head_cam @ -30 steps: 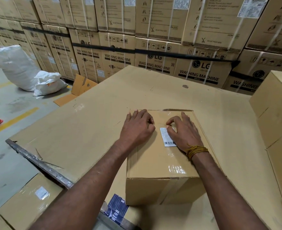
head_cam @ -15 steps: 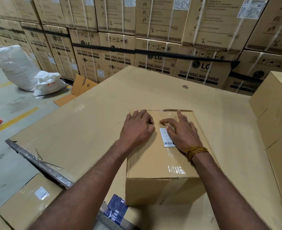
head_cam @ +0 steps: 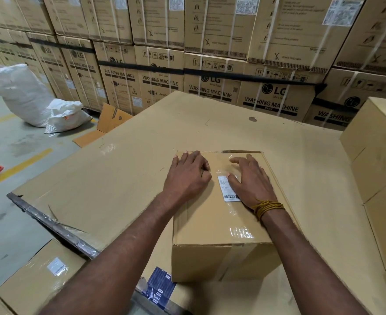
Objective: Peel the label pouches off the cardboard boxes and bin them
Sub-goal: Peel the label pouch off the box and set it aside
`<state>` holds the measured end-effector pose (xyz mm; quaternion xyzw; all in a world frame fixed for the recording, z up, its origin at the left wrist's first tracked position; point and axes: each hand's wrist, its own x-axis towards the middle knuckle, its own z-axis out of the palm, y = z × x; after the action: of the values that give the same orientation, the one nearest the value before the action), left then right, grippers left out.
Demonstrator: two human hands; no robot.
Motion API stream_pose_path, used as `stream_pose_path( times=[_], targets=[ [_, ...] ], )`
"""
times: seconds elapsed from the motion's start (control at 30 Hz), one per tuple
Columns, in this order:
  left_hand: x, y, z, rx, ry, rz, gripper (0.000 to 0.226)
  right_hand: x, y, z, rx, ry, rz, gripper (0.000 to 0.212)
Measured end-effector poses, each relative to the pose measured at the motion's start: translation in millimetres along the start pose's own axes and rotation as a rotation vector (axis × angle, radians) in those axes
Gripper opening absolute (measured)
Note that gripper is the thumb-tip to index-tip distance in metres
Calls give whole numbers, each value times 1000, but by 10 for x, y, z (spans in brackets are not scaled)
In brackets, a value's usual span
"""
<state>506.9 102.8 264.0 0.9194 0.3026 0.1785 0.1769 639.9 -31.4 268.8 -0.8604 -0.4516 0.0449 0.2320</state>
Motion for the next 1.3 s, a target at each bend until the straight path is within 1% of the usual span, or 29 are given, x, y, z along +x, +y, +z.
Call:
stream_pose_path(
  times=[0.07,0.17,0.2,0.33,0.43,0.5,0.63,0.67,0.8,0.83,1.0,1.1,1.17,1.23,1.3],
  targets=[
    [3,-6,2,3,2,3,8,-18,-22,-28,-7,-3,18,38],
    [5,-14,4,9,7,11,6,-14,-28,-26,7,20,11,25],
    [4,-14,3,10,11,12,7,-11,-25,-18,13,25,18,24],
    [3,-17,10,9,16,12,8,-1,6,4,29,25,37,36],
    [3,-25,9,8,14,11,8,6,20,14,66,43,38,24],
    [-2,-14,0,5,9,5,14,8,28,20,76,56,39,19],
    [-5,-11,-3,-2,8,8,18,9,46,18,75,50,31,34],
    [-5,-14,0,-2,5,8,17,11,51,19,80,51,28,34],
    [-7,-12,1,-8,12,0,17,17,66,34,149,102,2,14],
    [-8,-9,1,-8,13,1,16,16,68,35,149,112,-3,12],
    [0,-19,10,-7,19,13,16,26,63,27,144,122,-17,21],
    [5,-17,11,-1,19,8,17,33,50,25,133,128,-30,12],
    [2,-21,15,1,18,8,17,31,35,27,106,130,-41,11],
    [-1,-25,20,-4,17,9,16,25,31,28,90,129,-48,17],
    [-3,-24,19,-3,15,9,16,10,32,23,81,115,-56,28]
  ],
)
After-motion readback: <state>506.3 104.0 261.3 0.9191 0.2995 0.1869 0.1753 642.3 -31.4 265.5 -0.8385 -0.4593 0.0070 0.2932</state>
